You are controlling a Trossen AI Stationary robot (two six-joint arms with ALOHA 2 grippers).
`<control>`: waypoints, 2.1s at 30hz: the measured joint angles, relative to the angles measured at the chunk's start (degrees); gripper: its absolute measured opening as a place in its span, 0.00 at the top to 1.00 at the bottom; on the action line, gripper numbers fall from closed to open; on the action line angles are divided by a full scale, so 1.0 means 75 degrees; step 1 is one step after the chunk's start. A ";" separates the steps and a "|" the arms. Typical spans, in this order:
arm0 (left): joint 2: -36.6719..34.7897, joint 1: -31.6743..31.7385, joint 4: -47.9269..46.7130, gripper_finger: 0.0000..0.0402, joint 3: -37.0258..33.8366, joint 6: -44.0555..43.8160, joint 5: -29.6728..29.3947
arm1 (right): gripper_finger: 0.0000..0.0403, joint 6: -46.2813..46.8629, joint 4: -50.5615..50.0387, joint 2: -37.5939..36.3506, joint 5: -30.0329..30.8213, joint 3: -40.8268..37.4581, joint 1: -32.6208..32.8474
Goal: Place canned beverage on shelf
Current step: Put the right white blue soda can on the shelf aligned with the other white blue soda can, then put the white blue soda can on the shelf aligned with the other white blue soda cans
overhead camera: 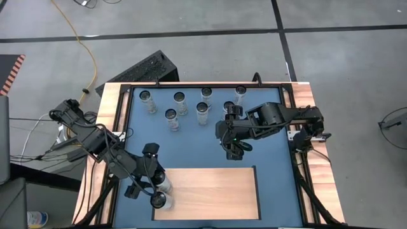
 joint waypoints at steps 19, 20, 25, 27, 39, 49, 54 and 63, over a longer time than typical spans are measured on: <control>-0.0017 -0.0003 0.0177 0.30 0.0009 0.0260 0.0113 | 0.26 0.0003 0.0016 0.0000 -0.0003 0.0000 0.0001; -0.0017 -0.0003 0.0196 0.29 0.0009 0.0265 0.0123 | 0.26 0.0003 0.0015 0.0000 -0.0003 0.0000 0.0002; -0.0017 -0.0001 0.0383 0.29 0.0009 0.0431 0.0289 | 0.26 0.0003 0.0017 0.0001 -0.0003 0.0000 0.0000; -0.0017 0.0000 0.0385 0.29 0.0009 0.0432 0.0295 | 0.26 0.0005 0.0015 0.0003 -0.0003 0.0000 0.0000; -0.0018 -0.0003 0.0120 0.29 0.0009 0.0613 0.0312 | 0.26 0.0006 0.0059 0.0003 -0.0003 0.0000 0.0000; -0.0607 -0.0003 -0.0025 0.29 0.0009 0.0407 0.0256 | 0.26 -0.0017 0.0166 0.0003 -0.0003 0.0000 -0.0011; -0.1085 -0.0003 -0.0658 0.29 0.0009 0.0265 -0.0422 | 0.26 -0.0612 0.0837 0.0003 -0.0005 0.0000 -0.0023; -0.1793 0.0000 -0.1494 0.29 0.0009 -0.0115 -0.2149 | 0.26 -0.1554 0.1184 0.0003 0.1169 0.0000 -0.0476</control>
